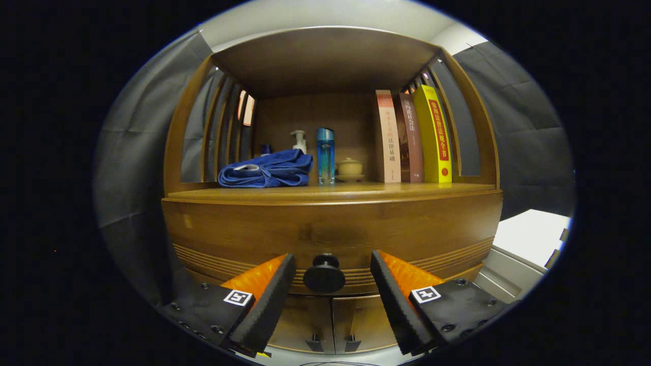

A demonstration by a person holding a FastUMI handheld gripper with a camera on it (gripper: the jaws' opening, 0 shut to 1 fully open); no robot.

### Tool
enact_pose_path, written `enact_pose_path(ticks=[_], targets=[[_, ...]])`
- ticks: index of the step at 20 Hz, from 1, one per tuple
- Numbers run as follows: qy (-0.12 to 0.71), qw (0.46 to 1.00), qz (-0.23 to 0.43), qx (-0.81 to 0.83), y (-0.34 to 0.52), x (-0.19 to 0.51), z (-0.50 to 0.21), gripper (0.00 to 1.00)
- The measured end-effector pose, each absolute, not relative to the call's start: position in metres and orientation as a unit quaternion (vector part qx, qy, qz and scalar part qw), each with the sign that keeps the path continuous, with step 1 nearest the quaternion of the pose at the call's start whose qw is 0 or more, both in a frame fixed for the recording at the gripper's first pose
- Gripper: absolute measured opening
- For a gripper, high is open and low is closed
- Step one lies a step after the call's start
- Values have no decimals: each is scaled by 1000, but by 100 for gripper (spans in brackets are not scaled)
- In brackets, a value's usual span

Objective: Pull open the drawer, take out the items inside it, and place them on the countertop above the cabinet.

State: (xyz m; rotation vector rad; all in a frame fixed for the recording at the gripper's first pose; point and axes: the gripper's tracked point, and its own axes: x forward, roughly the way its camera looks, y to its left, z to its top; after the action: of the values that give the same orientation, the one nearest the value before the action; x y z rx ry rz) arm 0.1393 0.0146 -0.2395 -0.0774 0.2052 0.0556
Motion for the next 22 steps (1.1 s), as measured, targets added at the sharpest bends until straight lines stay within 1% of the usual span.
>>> enact_pose_path(ticks=[5,6,10,11,12,19,22], targets=[[102,992,37,-59,21,153,-244,88],[99,992,28,-71,18,155,-244,83],[108,990,41,-75,33,144,-253,64],[100,991,26,-91,27,144,-250,59],[102,990,33,-93,31,145,-252,54],[100,991,43,-75,31,156,-248,42],[101,993,40,-57,29,150,-248,42]])
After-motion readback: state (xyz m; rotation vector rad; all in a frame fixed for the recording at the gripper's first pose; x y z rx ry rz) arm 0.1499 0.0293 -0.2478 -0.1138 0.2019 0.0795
